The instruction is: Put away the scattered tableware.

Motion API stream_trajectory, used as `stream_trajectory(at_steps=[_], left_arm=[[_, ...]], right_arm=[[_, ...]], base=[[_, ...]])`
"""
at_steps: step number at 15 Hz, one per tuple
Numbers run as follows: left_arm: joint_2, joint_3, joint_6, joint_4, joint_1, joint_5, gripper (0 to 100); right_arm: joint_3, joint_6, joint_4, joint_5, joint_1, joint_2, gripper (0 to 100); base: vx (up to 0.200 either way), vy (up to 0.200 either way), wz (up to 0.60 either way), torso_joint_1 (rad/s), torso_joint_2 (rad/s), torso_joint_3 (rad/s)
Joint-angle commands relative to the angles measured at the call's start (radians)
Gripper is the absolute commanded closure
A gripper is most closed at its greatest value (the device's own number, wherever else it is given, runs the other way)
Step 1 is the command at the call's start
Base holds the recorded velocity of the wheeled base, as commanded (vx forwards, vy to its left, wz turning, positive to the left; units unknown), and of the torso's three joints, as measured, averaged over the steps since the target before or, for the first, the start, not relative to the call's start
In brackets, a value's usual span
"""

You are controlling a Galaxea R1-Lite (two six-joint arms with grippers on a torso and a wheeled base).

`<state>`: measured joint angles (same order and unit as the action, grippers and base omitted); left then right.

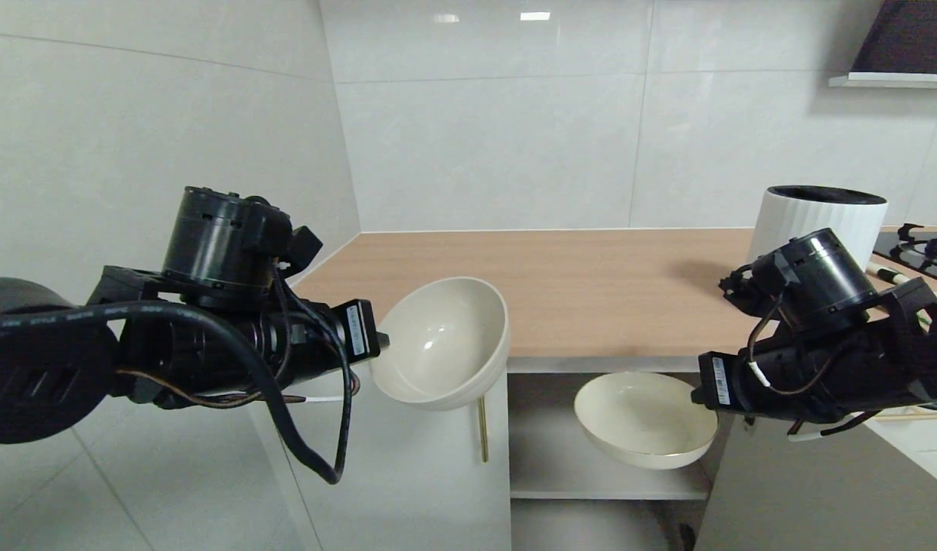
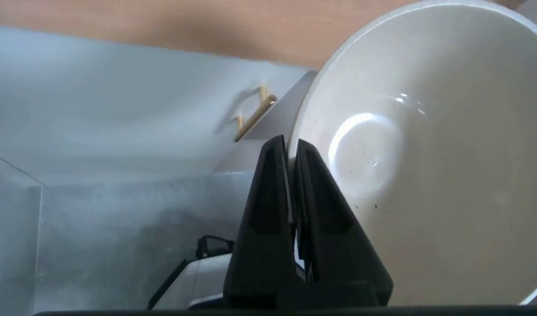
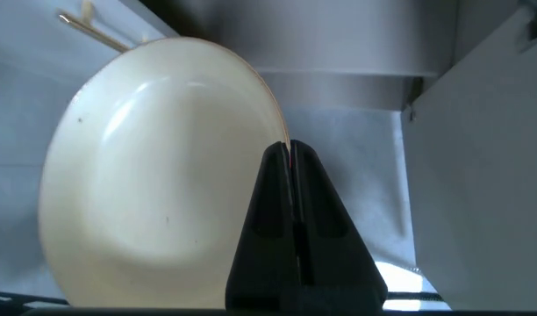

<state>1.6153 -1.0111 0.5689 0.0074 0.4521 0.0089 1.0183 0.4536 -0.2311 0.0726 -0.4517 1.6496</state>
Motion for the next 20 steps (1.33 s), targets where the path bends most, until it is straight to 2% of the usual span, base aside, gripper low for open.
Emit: stream_trajectory(at_steps=[1, 13, 20], left_arm=[[0.003, 0.0, 0.0, 0.0, 0.0, 0.0, 100], [0.005, 0.0, 0.002, 0.0, 0.0, 0.0, 100], [0.005, 0.0, 0.002, 0.0, 0.0, 0.0, 100]], right_arm=[[-0.003, -0.001, -0.001, 0.0, -0.002, 0.007, 100], [-0.009, -0.003, 0.001, 0.001, -0.013, 0.039, 100], [-0.015, -0.004, 0.01, 0.0, -0.039, 0.093, 100]], base=[[0.0, 0.0, 0.0, -0.188, 0.45, 0.276], [0.0, 0.0, 0.0, -0.156, 0.46, 0.293], [0.0, 0.0, 0.0, -0.035, 0.06, 0.047]])
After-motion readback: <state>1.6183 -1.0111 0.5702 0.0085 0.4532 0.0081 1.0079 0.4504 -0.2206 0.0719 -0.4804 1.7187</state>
